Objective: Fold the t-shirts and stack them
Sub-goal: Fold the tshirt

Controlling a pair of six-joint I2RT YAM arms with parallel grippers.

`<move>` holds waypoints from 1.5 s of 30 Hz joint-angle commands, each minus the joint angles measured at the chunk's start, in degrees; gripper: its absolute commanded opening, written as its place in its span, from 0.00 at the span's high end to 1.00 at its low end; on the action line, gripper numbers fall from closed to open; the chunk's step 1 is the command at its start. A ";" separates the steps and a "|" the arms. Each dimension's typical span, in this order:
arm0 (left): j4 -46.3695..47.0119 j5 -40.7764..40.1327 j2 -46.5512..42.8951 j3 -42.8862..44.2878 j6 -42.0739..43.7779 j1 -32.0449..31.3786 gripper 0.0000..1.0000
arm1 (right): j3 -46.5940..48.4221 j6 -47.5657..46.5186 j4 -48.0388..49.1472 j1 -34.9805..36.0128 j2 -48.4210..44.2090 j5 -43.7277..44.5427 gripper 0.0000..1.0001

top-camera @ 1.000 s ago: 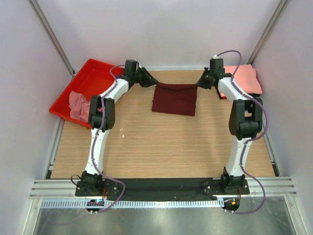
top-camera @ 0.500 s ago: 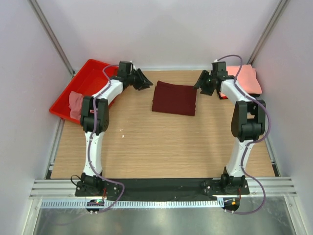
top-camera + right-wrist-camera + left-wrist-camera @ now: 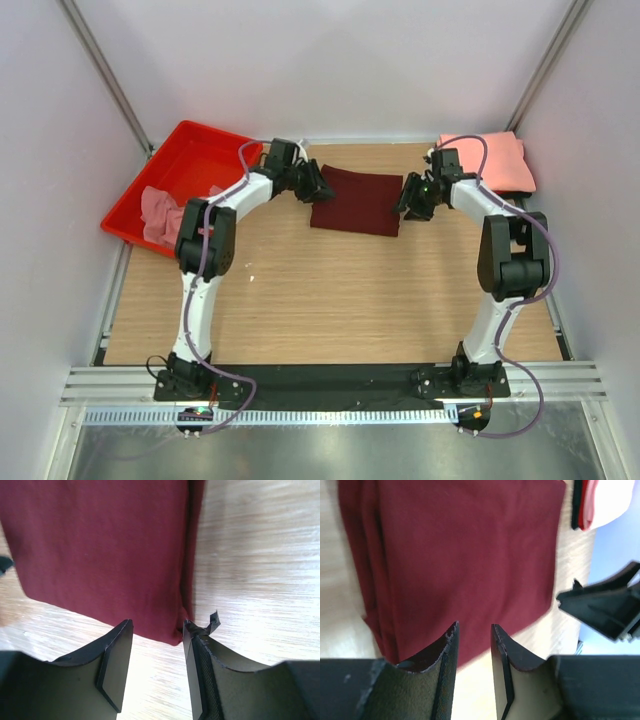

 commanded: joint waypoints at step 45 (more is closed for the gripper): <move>-7.12 2.04 -2.44 -6.76 9.66 3.39 0.77 | -10.72 -2.96 9.02 -1.44 -4.20 -10.29 0.50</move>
